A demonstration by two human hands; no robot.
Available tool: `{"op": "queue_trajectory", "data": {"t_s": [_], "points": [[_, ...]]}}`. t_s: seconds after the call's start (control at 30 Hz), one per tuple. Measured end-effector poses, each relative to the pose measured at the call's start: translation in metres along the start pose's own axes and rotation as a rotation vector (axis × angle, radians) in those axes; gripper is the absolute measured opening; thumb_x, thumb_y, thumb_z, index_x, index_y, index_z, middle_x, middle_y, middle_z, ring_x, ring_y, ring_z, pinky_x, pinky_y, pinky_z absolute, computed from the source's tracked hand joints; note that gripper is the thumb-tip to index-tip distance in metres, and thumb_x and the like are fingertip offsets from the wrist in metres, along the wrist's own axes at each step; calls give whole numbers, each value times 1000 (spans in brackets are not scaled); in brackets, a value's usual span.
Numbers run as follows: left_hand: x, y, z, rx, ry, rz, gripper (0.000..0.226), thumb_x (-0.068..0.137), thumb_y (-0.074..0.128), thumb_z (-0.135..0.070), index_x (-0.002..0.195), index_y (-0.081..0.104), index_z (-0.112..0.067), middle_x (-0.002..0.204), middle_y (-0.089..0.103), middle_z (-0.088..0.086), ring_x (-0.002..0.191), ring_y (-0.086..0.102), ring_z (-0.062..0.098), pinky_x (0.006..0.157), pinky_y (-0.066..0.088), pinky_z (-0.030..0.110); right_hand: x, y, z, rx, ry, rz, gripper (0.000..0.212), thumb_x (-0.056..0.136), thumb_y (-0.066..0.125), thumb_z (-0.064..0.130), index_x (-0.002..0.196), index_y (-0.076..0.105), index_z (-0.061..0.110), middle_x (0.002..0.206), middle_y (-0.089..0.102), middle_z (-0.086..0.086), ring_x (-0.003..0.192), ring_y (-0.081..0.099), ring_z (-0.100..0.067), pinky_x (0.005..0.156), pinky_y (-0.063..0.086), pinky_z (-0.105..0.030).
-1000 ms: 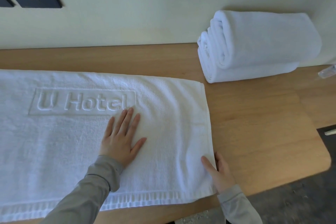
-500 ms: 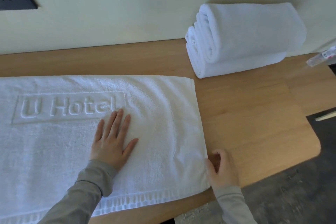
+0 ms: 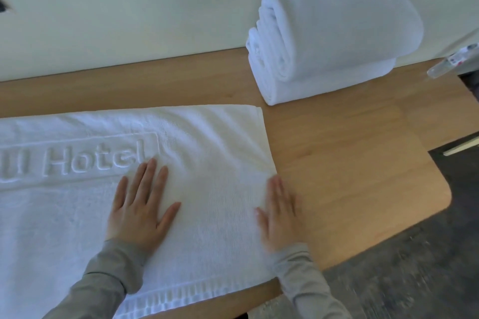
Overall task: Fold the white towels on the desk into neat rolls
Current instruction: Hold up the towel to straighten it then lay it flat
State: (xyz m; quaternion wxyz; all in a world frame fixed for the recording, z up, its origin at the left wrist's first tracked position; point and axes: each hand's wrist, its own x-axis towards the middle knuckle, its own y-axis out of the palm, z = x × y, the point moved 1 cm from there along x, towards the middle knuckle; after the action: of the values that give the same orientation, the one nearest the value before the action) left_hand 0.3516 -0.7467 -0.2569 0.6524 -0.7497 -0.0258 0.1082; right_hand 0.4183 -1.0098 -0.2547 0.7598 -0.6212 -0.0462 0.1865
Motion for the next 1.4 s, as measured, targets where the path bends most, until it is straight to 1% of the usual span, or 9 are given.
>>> {"op": "queue_trajectory", "data": {"t_s": [0.07, 0.13, 0.3, 0.57, 0.67, 0.83, 1.13, 1.33, 1.4], "points": [[1, 0, -1, 1, -10, -1, 74, 92, 10, -59, 149, 21, -13, 156, 19, 7, 144, 13, 20, 117, 9, 42, 17, -14, 8, 27, -15, -106, 70, 96, 7, 49, 143, 22, 0, 151, 16, -15, 139, 22, -37, 114, 19, -50], [1, 0, -1, 0, -16, 2, 74, 93, 9, -59, 148, 24, -12, 155, 21, 8, 143, 15, 21, 116, 11, 43, 40, -12, 49, 23, -310, -146, 64, 97, 17, 43, 143, 24, 0, 152, 21, -15, 142, 18, -32, 115, 18, -49], [1, 0, 1, 0, 2, -1, 73, 94, 10, -56, 146, 27, -8, 154, 25, 10, 142, 18, 22, 115, 13, 45, 94, 9, 119, -157, -796, 47, 61, 94, 22, 43, 146, 24, 11, 155, 21, -3, 145, 12, -17, 118, 8, -43], [3, 1, 2, 1, -5, -3, 72, 93, 14, -58, 148, 25, -14, 156, 21, 7, 144, 16, 20, 116, 11, 43, 201, -27, 18, -15, -86, 60, 61, 100, 24, 39, 149, 6, 7, 158, -2, -7, 146, -1, -19, 118, -1, -32], [4, 0, 2, 4, -15, -2, 72, 93, 14, -59, 148, 26, -14, 156, 22, 7, 144, 17, 21, 116, 11, 43, 175, -27, 63, -57, -262, -96, 61, 99, 23, 38, 147, 12, 2, 157, 5, -14, 145, 1, -26, 118, -3, -39], [3, -1, 2, -8, -15, -22, 72, 93, 13, -59, 146, 29, -13, 155, 24, 8, 142, 24, 24, 114, 17, 46, 77, 3, 114, -111, -622, -7, 60, 94, 28, 40, 141, 36, 3, 151, 30, -11, 141, 25, -24, 113, 26, -48], [2, -2, 1, -14, -38, -11, 74, 92, 9, -60, 147, 27, -14, 155, 23, 8, 143, 21, 25, 114, 13, 44, 5, -7, -17, -74, -144, 108, 68, 89, 7, 50, 144, 3, 9, 153, -1, -2, 145, 3, -23, 117, -5, -31], [-8, -4, -10, -116, -133, -22, 81, 85, -12, -66, 148, 10, -21, 157, 5, 3, 144, 3, 22, 118, 2, 40, -6, -33, 20, -89, -286, 144, 67, 99, 6, 42, 137, 34, -5, 146, 33, -17, 137, 19, -25, 111, 5, -31], [-18, 1, -13, -159, -199, -22, 82, 79, -21, -68, 146, -4, -23, 156, -7, 0, 144, -10, 19, 117, -6, 38, 6, -30, 31, -120, -371, 168, 55, 100, 18, 35, 143, 21, 1, 152, 19, -14, 142, 15, -29, 114, -2, -29]]}}
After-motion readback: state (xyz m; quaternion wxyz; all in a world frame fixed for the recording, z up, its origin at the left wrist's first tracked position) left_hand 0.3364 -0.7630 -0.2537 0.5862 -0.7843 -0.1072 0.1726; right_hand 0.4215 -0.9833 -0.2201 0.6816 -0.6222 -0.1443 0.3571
